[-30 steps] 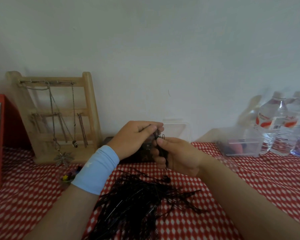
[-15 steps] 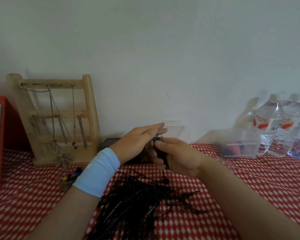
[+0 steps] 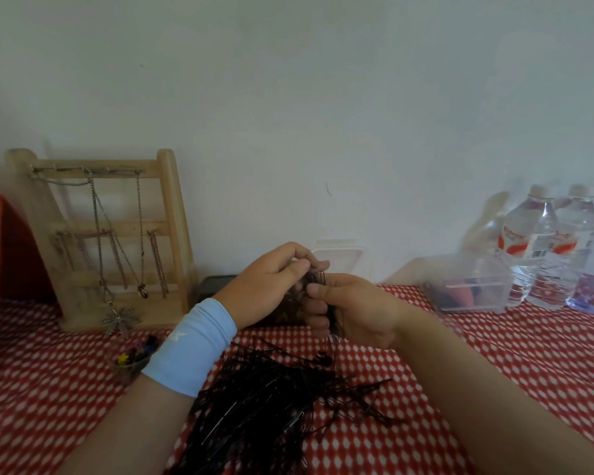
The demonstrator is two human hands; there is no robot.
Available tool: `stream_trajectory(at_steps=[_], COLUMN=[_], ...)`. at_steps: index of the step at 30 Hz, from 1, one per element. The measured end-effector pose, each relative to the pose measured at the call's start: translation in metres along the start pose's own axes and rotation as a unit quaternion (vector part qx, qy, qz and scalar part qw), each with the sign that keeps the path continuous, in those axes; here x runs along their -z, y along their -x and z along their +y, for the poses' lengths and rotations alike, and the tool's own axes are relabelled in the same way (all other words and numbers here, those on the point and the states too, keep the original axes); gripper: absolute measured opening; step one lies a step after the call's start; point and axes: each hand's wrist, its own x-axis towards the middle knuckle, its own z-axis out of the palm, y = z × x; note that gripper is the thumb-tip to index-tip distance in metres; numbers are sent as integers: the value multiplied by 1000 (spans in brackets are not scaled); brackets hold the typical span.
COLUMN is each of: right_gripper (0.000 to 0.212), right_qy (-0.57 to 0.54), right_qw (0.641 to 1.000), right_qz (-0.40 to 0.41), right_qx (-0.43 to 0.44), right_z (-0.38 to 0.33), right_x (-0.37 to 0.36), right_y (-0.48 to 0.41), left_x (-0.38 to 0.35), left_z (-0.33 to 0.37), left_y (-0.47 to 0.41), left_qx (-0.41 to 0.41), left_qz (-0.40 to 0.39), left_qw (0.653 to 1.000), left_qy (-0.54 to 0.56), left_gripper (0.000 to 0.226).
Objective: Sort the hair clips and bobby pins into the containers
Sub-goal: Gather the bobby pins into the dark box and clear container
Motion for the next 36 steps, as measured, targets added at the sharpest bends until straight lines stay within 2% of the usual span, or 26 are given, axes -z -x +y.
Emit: stream_trajectory(at_steps=[1, 3, 5, 7, 10, 13, 16, 18, 22, 26, 28, 30, 32, 34, 36], right_gripper=[24, 21, 19, 19, 21, 22, 21, 20, 21, 18, 17, 17, 18, 19, 18], right_qy=[-2, -29, -92, -156, -195, -137, 47, 104, 105, 121, 122, 109, 80, 62, 138], right_qw=[1000, 999, 991, 970, 939, 931, 928, 923, 918, 930, 936, 940, 946, 951, 947], right_qz=[4, 28, 69, 116, 167, 222, 281, 288, 289, 260, 249, 241, 232, 226, 240], right_qx=[1, 19, 74, 148, 228, 256, 241, 234, 251, 228, 217, 214, 213, 201, 166], right_z=[-1, -5, -12, -21, -33, -33, -25, -21, -24, -21, -20, -20, -22, -25, -27], right_x=[1, 1, 2, 5, 12, 16, 18, 17, 11, 8, 9, 13, 20, 29, 38], right_y=[0, -1, -3, -3, -1, -2, -4, -4, -3, -3, -2, -3, -2, 1, 6], left_x=[0, -3, -12, -20, -30, -38, -37, -34, -37, -39, -38, -36, -33, -29, -25], left_z=[-1, 1, 6, 12, 19, 28, 33, 33, 32, 33, 31, 29, 25, 24, 24], left_y=[-1, -3, -5, -7, -5, -3, -2, -1, -1, 1, 2, 1, 0, -2, -4], left_qx=[1, 25, 88, 161, 251, 266, 251, 248, 269, 230, 224, 235, 261, 268, 244], left_qz=[5, 39, 65, 39, -23, -30, -21, -31, -28, -39, -45, -53, -45, -10, 44], left_qw=[1000, 990, 954, 913, 857, 792, 737, 734, 747, 696, 686, 703, 776, 865, 931], left_qy=[22, 132, 278, 373, 450, 549, 627, 632, 607, 679, 691, 669, 573, 423, 268], left_gripper=[23, 27, 31, 36, 52, 61, 63, 64, 70, 63, 62, 65, 61, 42, 27])
